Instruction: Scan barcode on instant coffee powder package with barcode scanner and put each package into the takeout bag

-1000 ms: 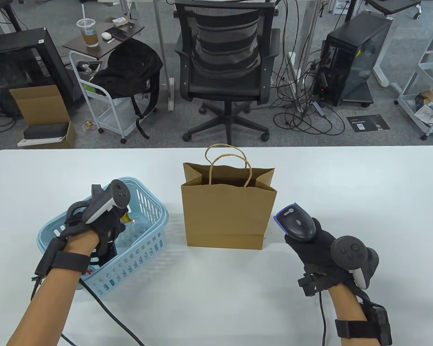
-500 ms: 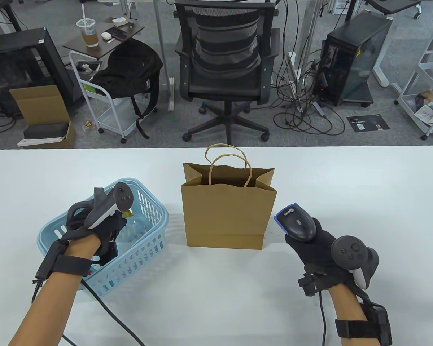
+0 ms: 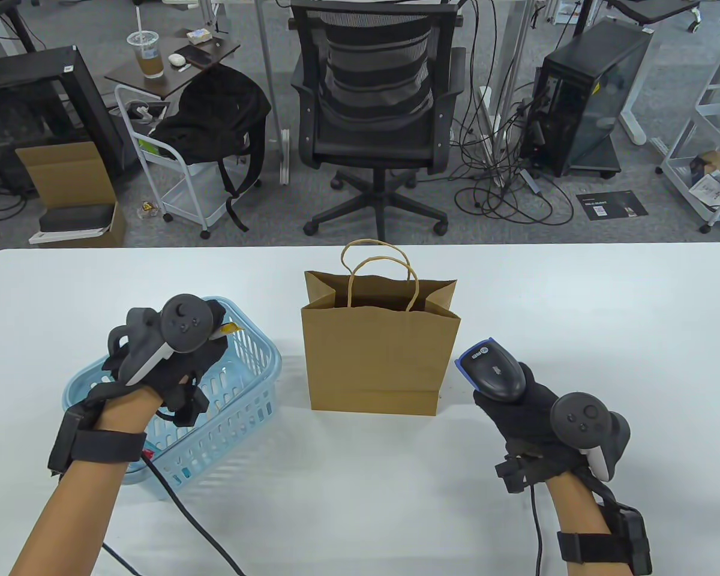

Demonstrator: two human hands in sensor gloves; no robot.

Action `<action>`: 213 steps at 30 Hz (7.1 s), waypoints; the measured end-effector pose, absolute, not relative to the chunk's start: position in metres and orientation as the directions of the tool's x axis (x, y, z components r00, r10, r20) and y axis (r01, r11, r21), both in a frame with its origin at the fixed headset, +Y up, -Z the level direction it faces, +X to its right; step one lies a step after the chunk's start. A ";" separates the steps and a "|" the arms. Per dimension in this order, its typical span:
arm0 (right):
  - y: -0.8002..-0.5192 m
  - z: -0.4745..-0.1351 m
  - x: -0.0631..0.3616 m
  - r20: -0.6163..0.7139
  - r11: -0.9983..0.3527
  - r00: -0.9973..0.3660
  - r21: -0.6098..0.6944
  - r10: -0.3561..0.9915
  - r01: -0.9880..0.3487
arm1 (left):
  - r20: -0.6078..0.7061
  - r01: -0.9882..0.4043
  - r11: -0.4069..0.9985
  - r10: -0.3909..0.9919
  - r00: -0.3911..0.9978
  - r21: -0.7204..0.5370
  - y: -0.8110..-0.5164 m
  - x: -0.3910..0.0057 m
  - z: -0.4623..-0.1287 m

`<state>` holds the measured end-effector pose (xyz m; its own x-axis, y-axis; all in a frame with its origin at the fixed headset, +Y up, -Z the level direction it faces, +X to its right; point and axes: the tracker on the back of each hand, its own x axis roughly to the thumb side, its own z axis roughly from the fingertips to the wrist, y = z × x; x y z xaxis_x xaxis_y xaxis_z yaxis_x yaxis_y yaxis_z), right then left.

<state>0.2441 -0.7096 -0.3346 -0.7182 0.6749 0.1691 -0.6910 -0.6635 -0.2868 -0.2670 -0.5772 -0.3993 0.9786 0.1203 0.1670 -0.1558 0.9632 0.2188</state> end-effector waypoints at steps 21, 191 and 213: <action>-0.709 -0.334 0.244 0.172 -0.666 -0.723 -0.293 0.669 -0.686 | 0.488 -0.192 0.774 -0.168 0.857 0.604 -0.581 -0.183 -0.290; -0.707 -0.331 0.269 0.115 -0.583 -0.656 -0.362 0.746 -0.727 | 0.630 -0.636 0.667 0.311 0.711 0.388 -0.577 -0.186 -0.279; -0.704 -0.330 0.269 0.139 -0.576 -0.654 -0.362 0.744 -0.733 | 0.564 -0.854 0.473 0.654 0.504 0.216 -0.522 -0.192 -0.361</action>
<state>0.2687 -0.7038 -0.3296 -0.6538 0.7438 0.1393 -0.7326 -0.5761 -0.3624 -0.1922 -0.5218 -0.3607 0.5041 0.6539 0.5641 -0.8544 0.4728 0.2155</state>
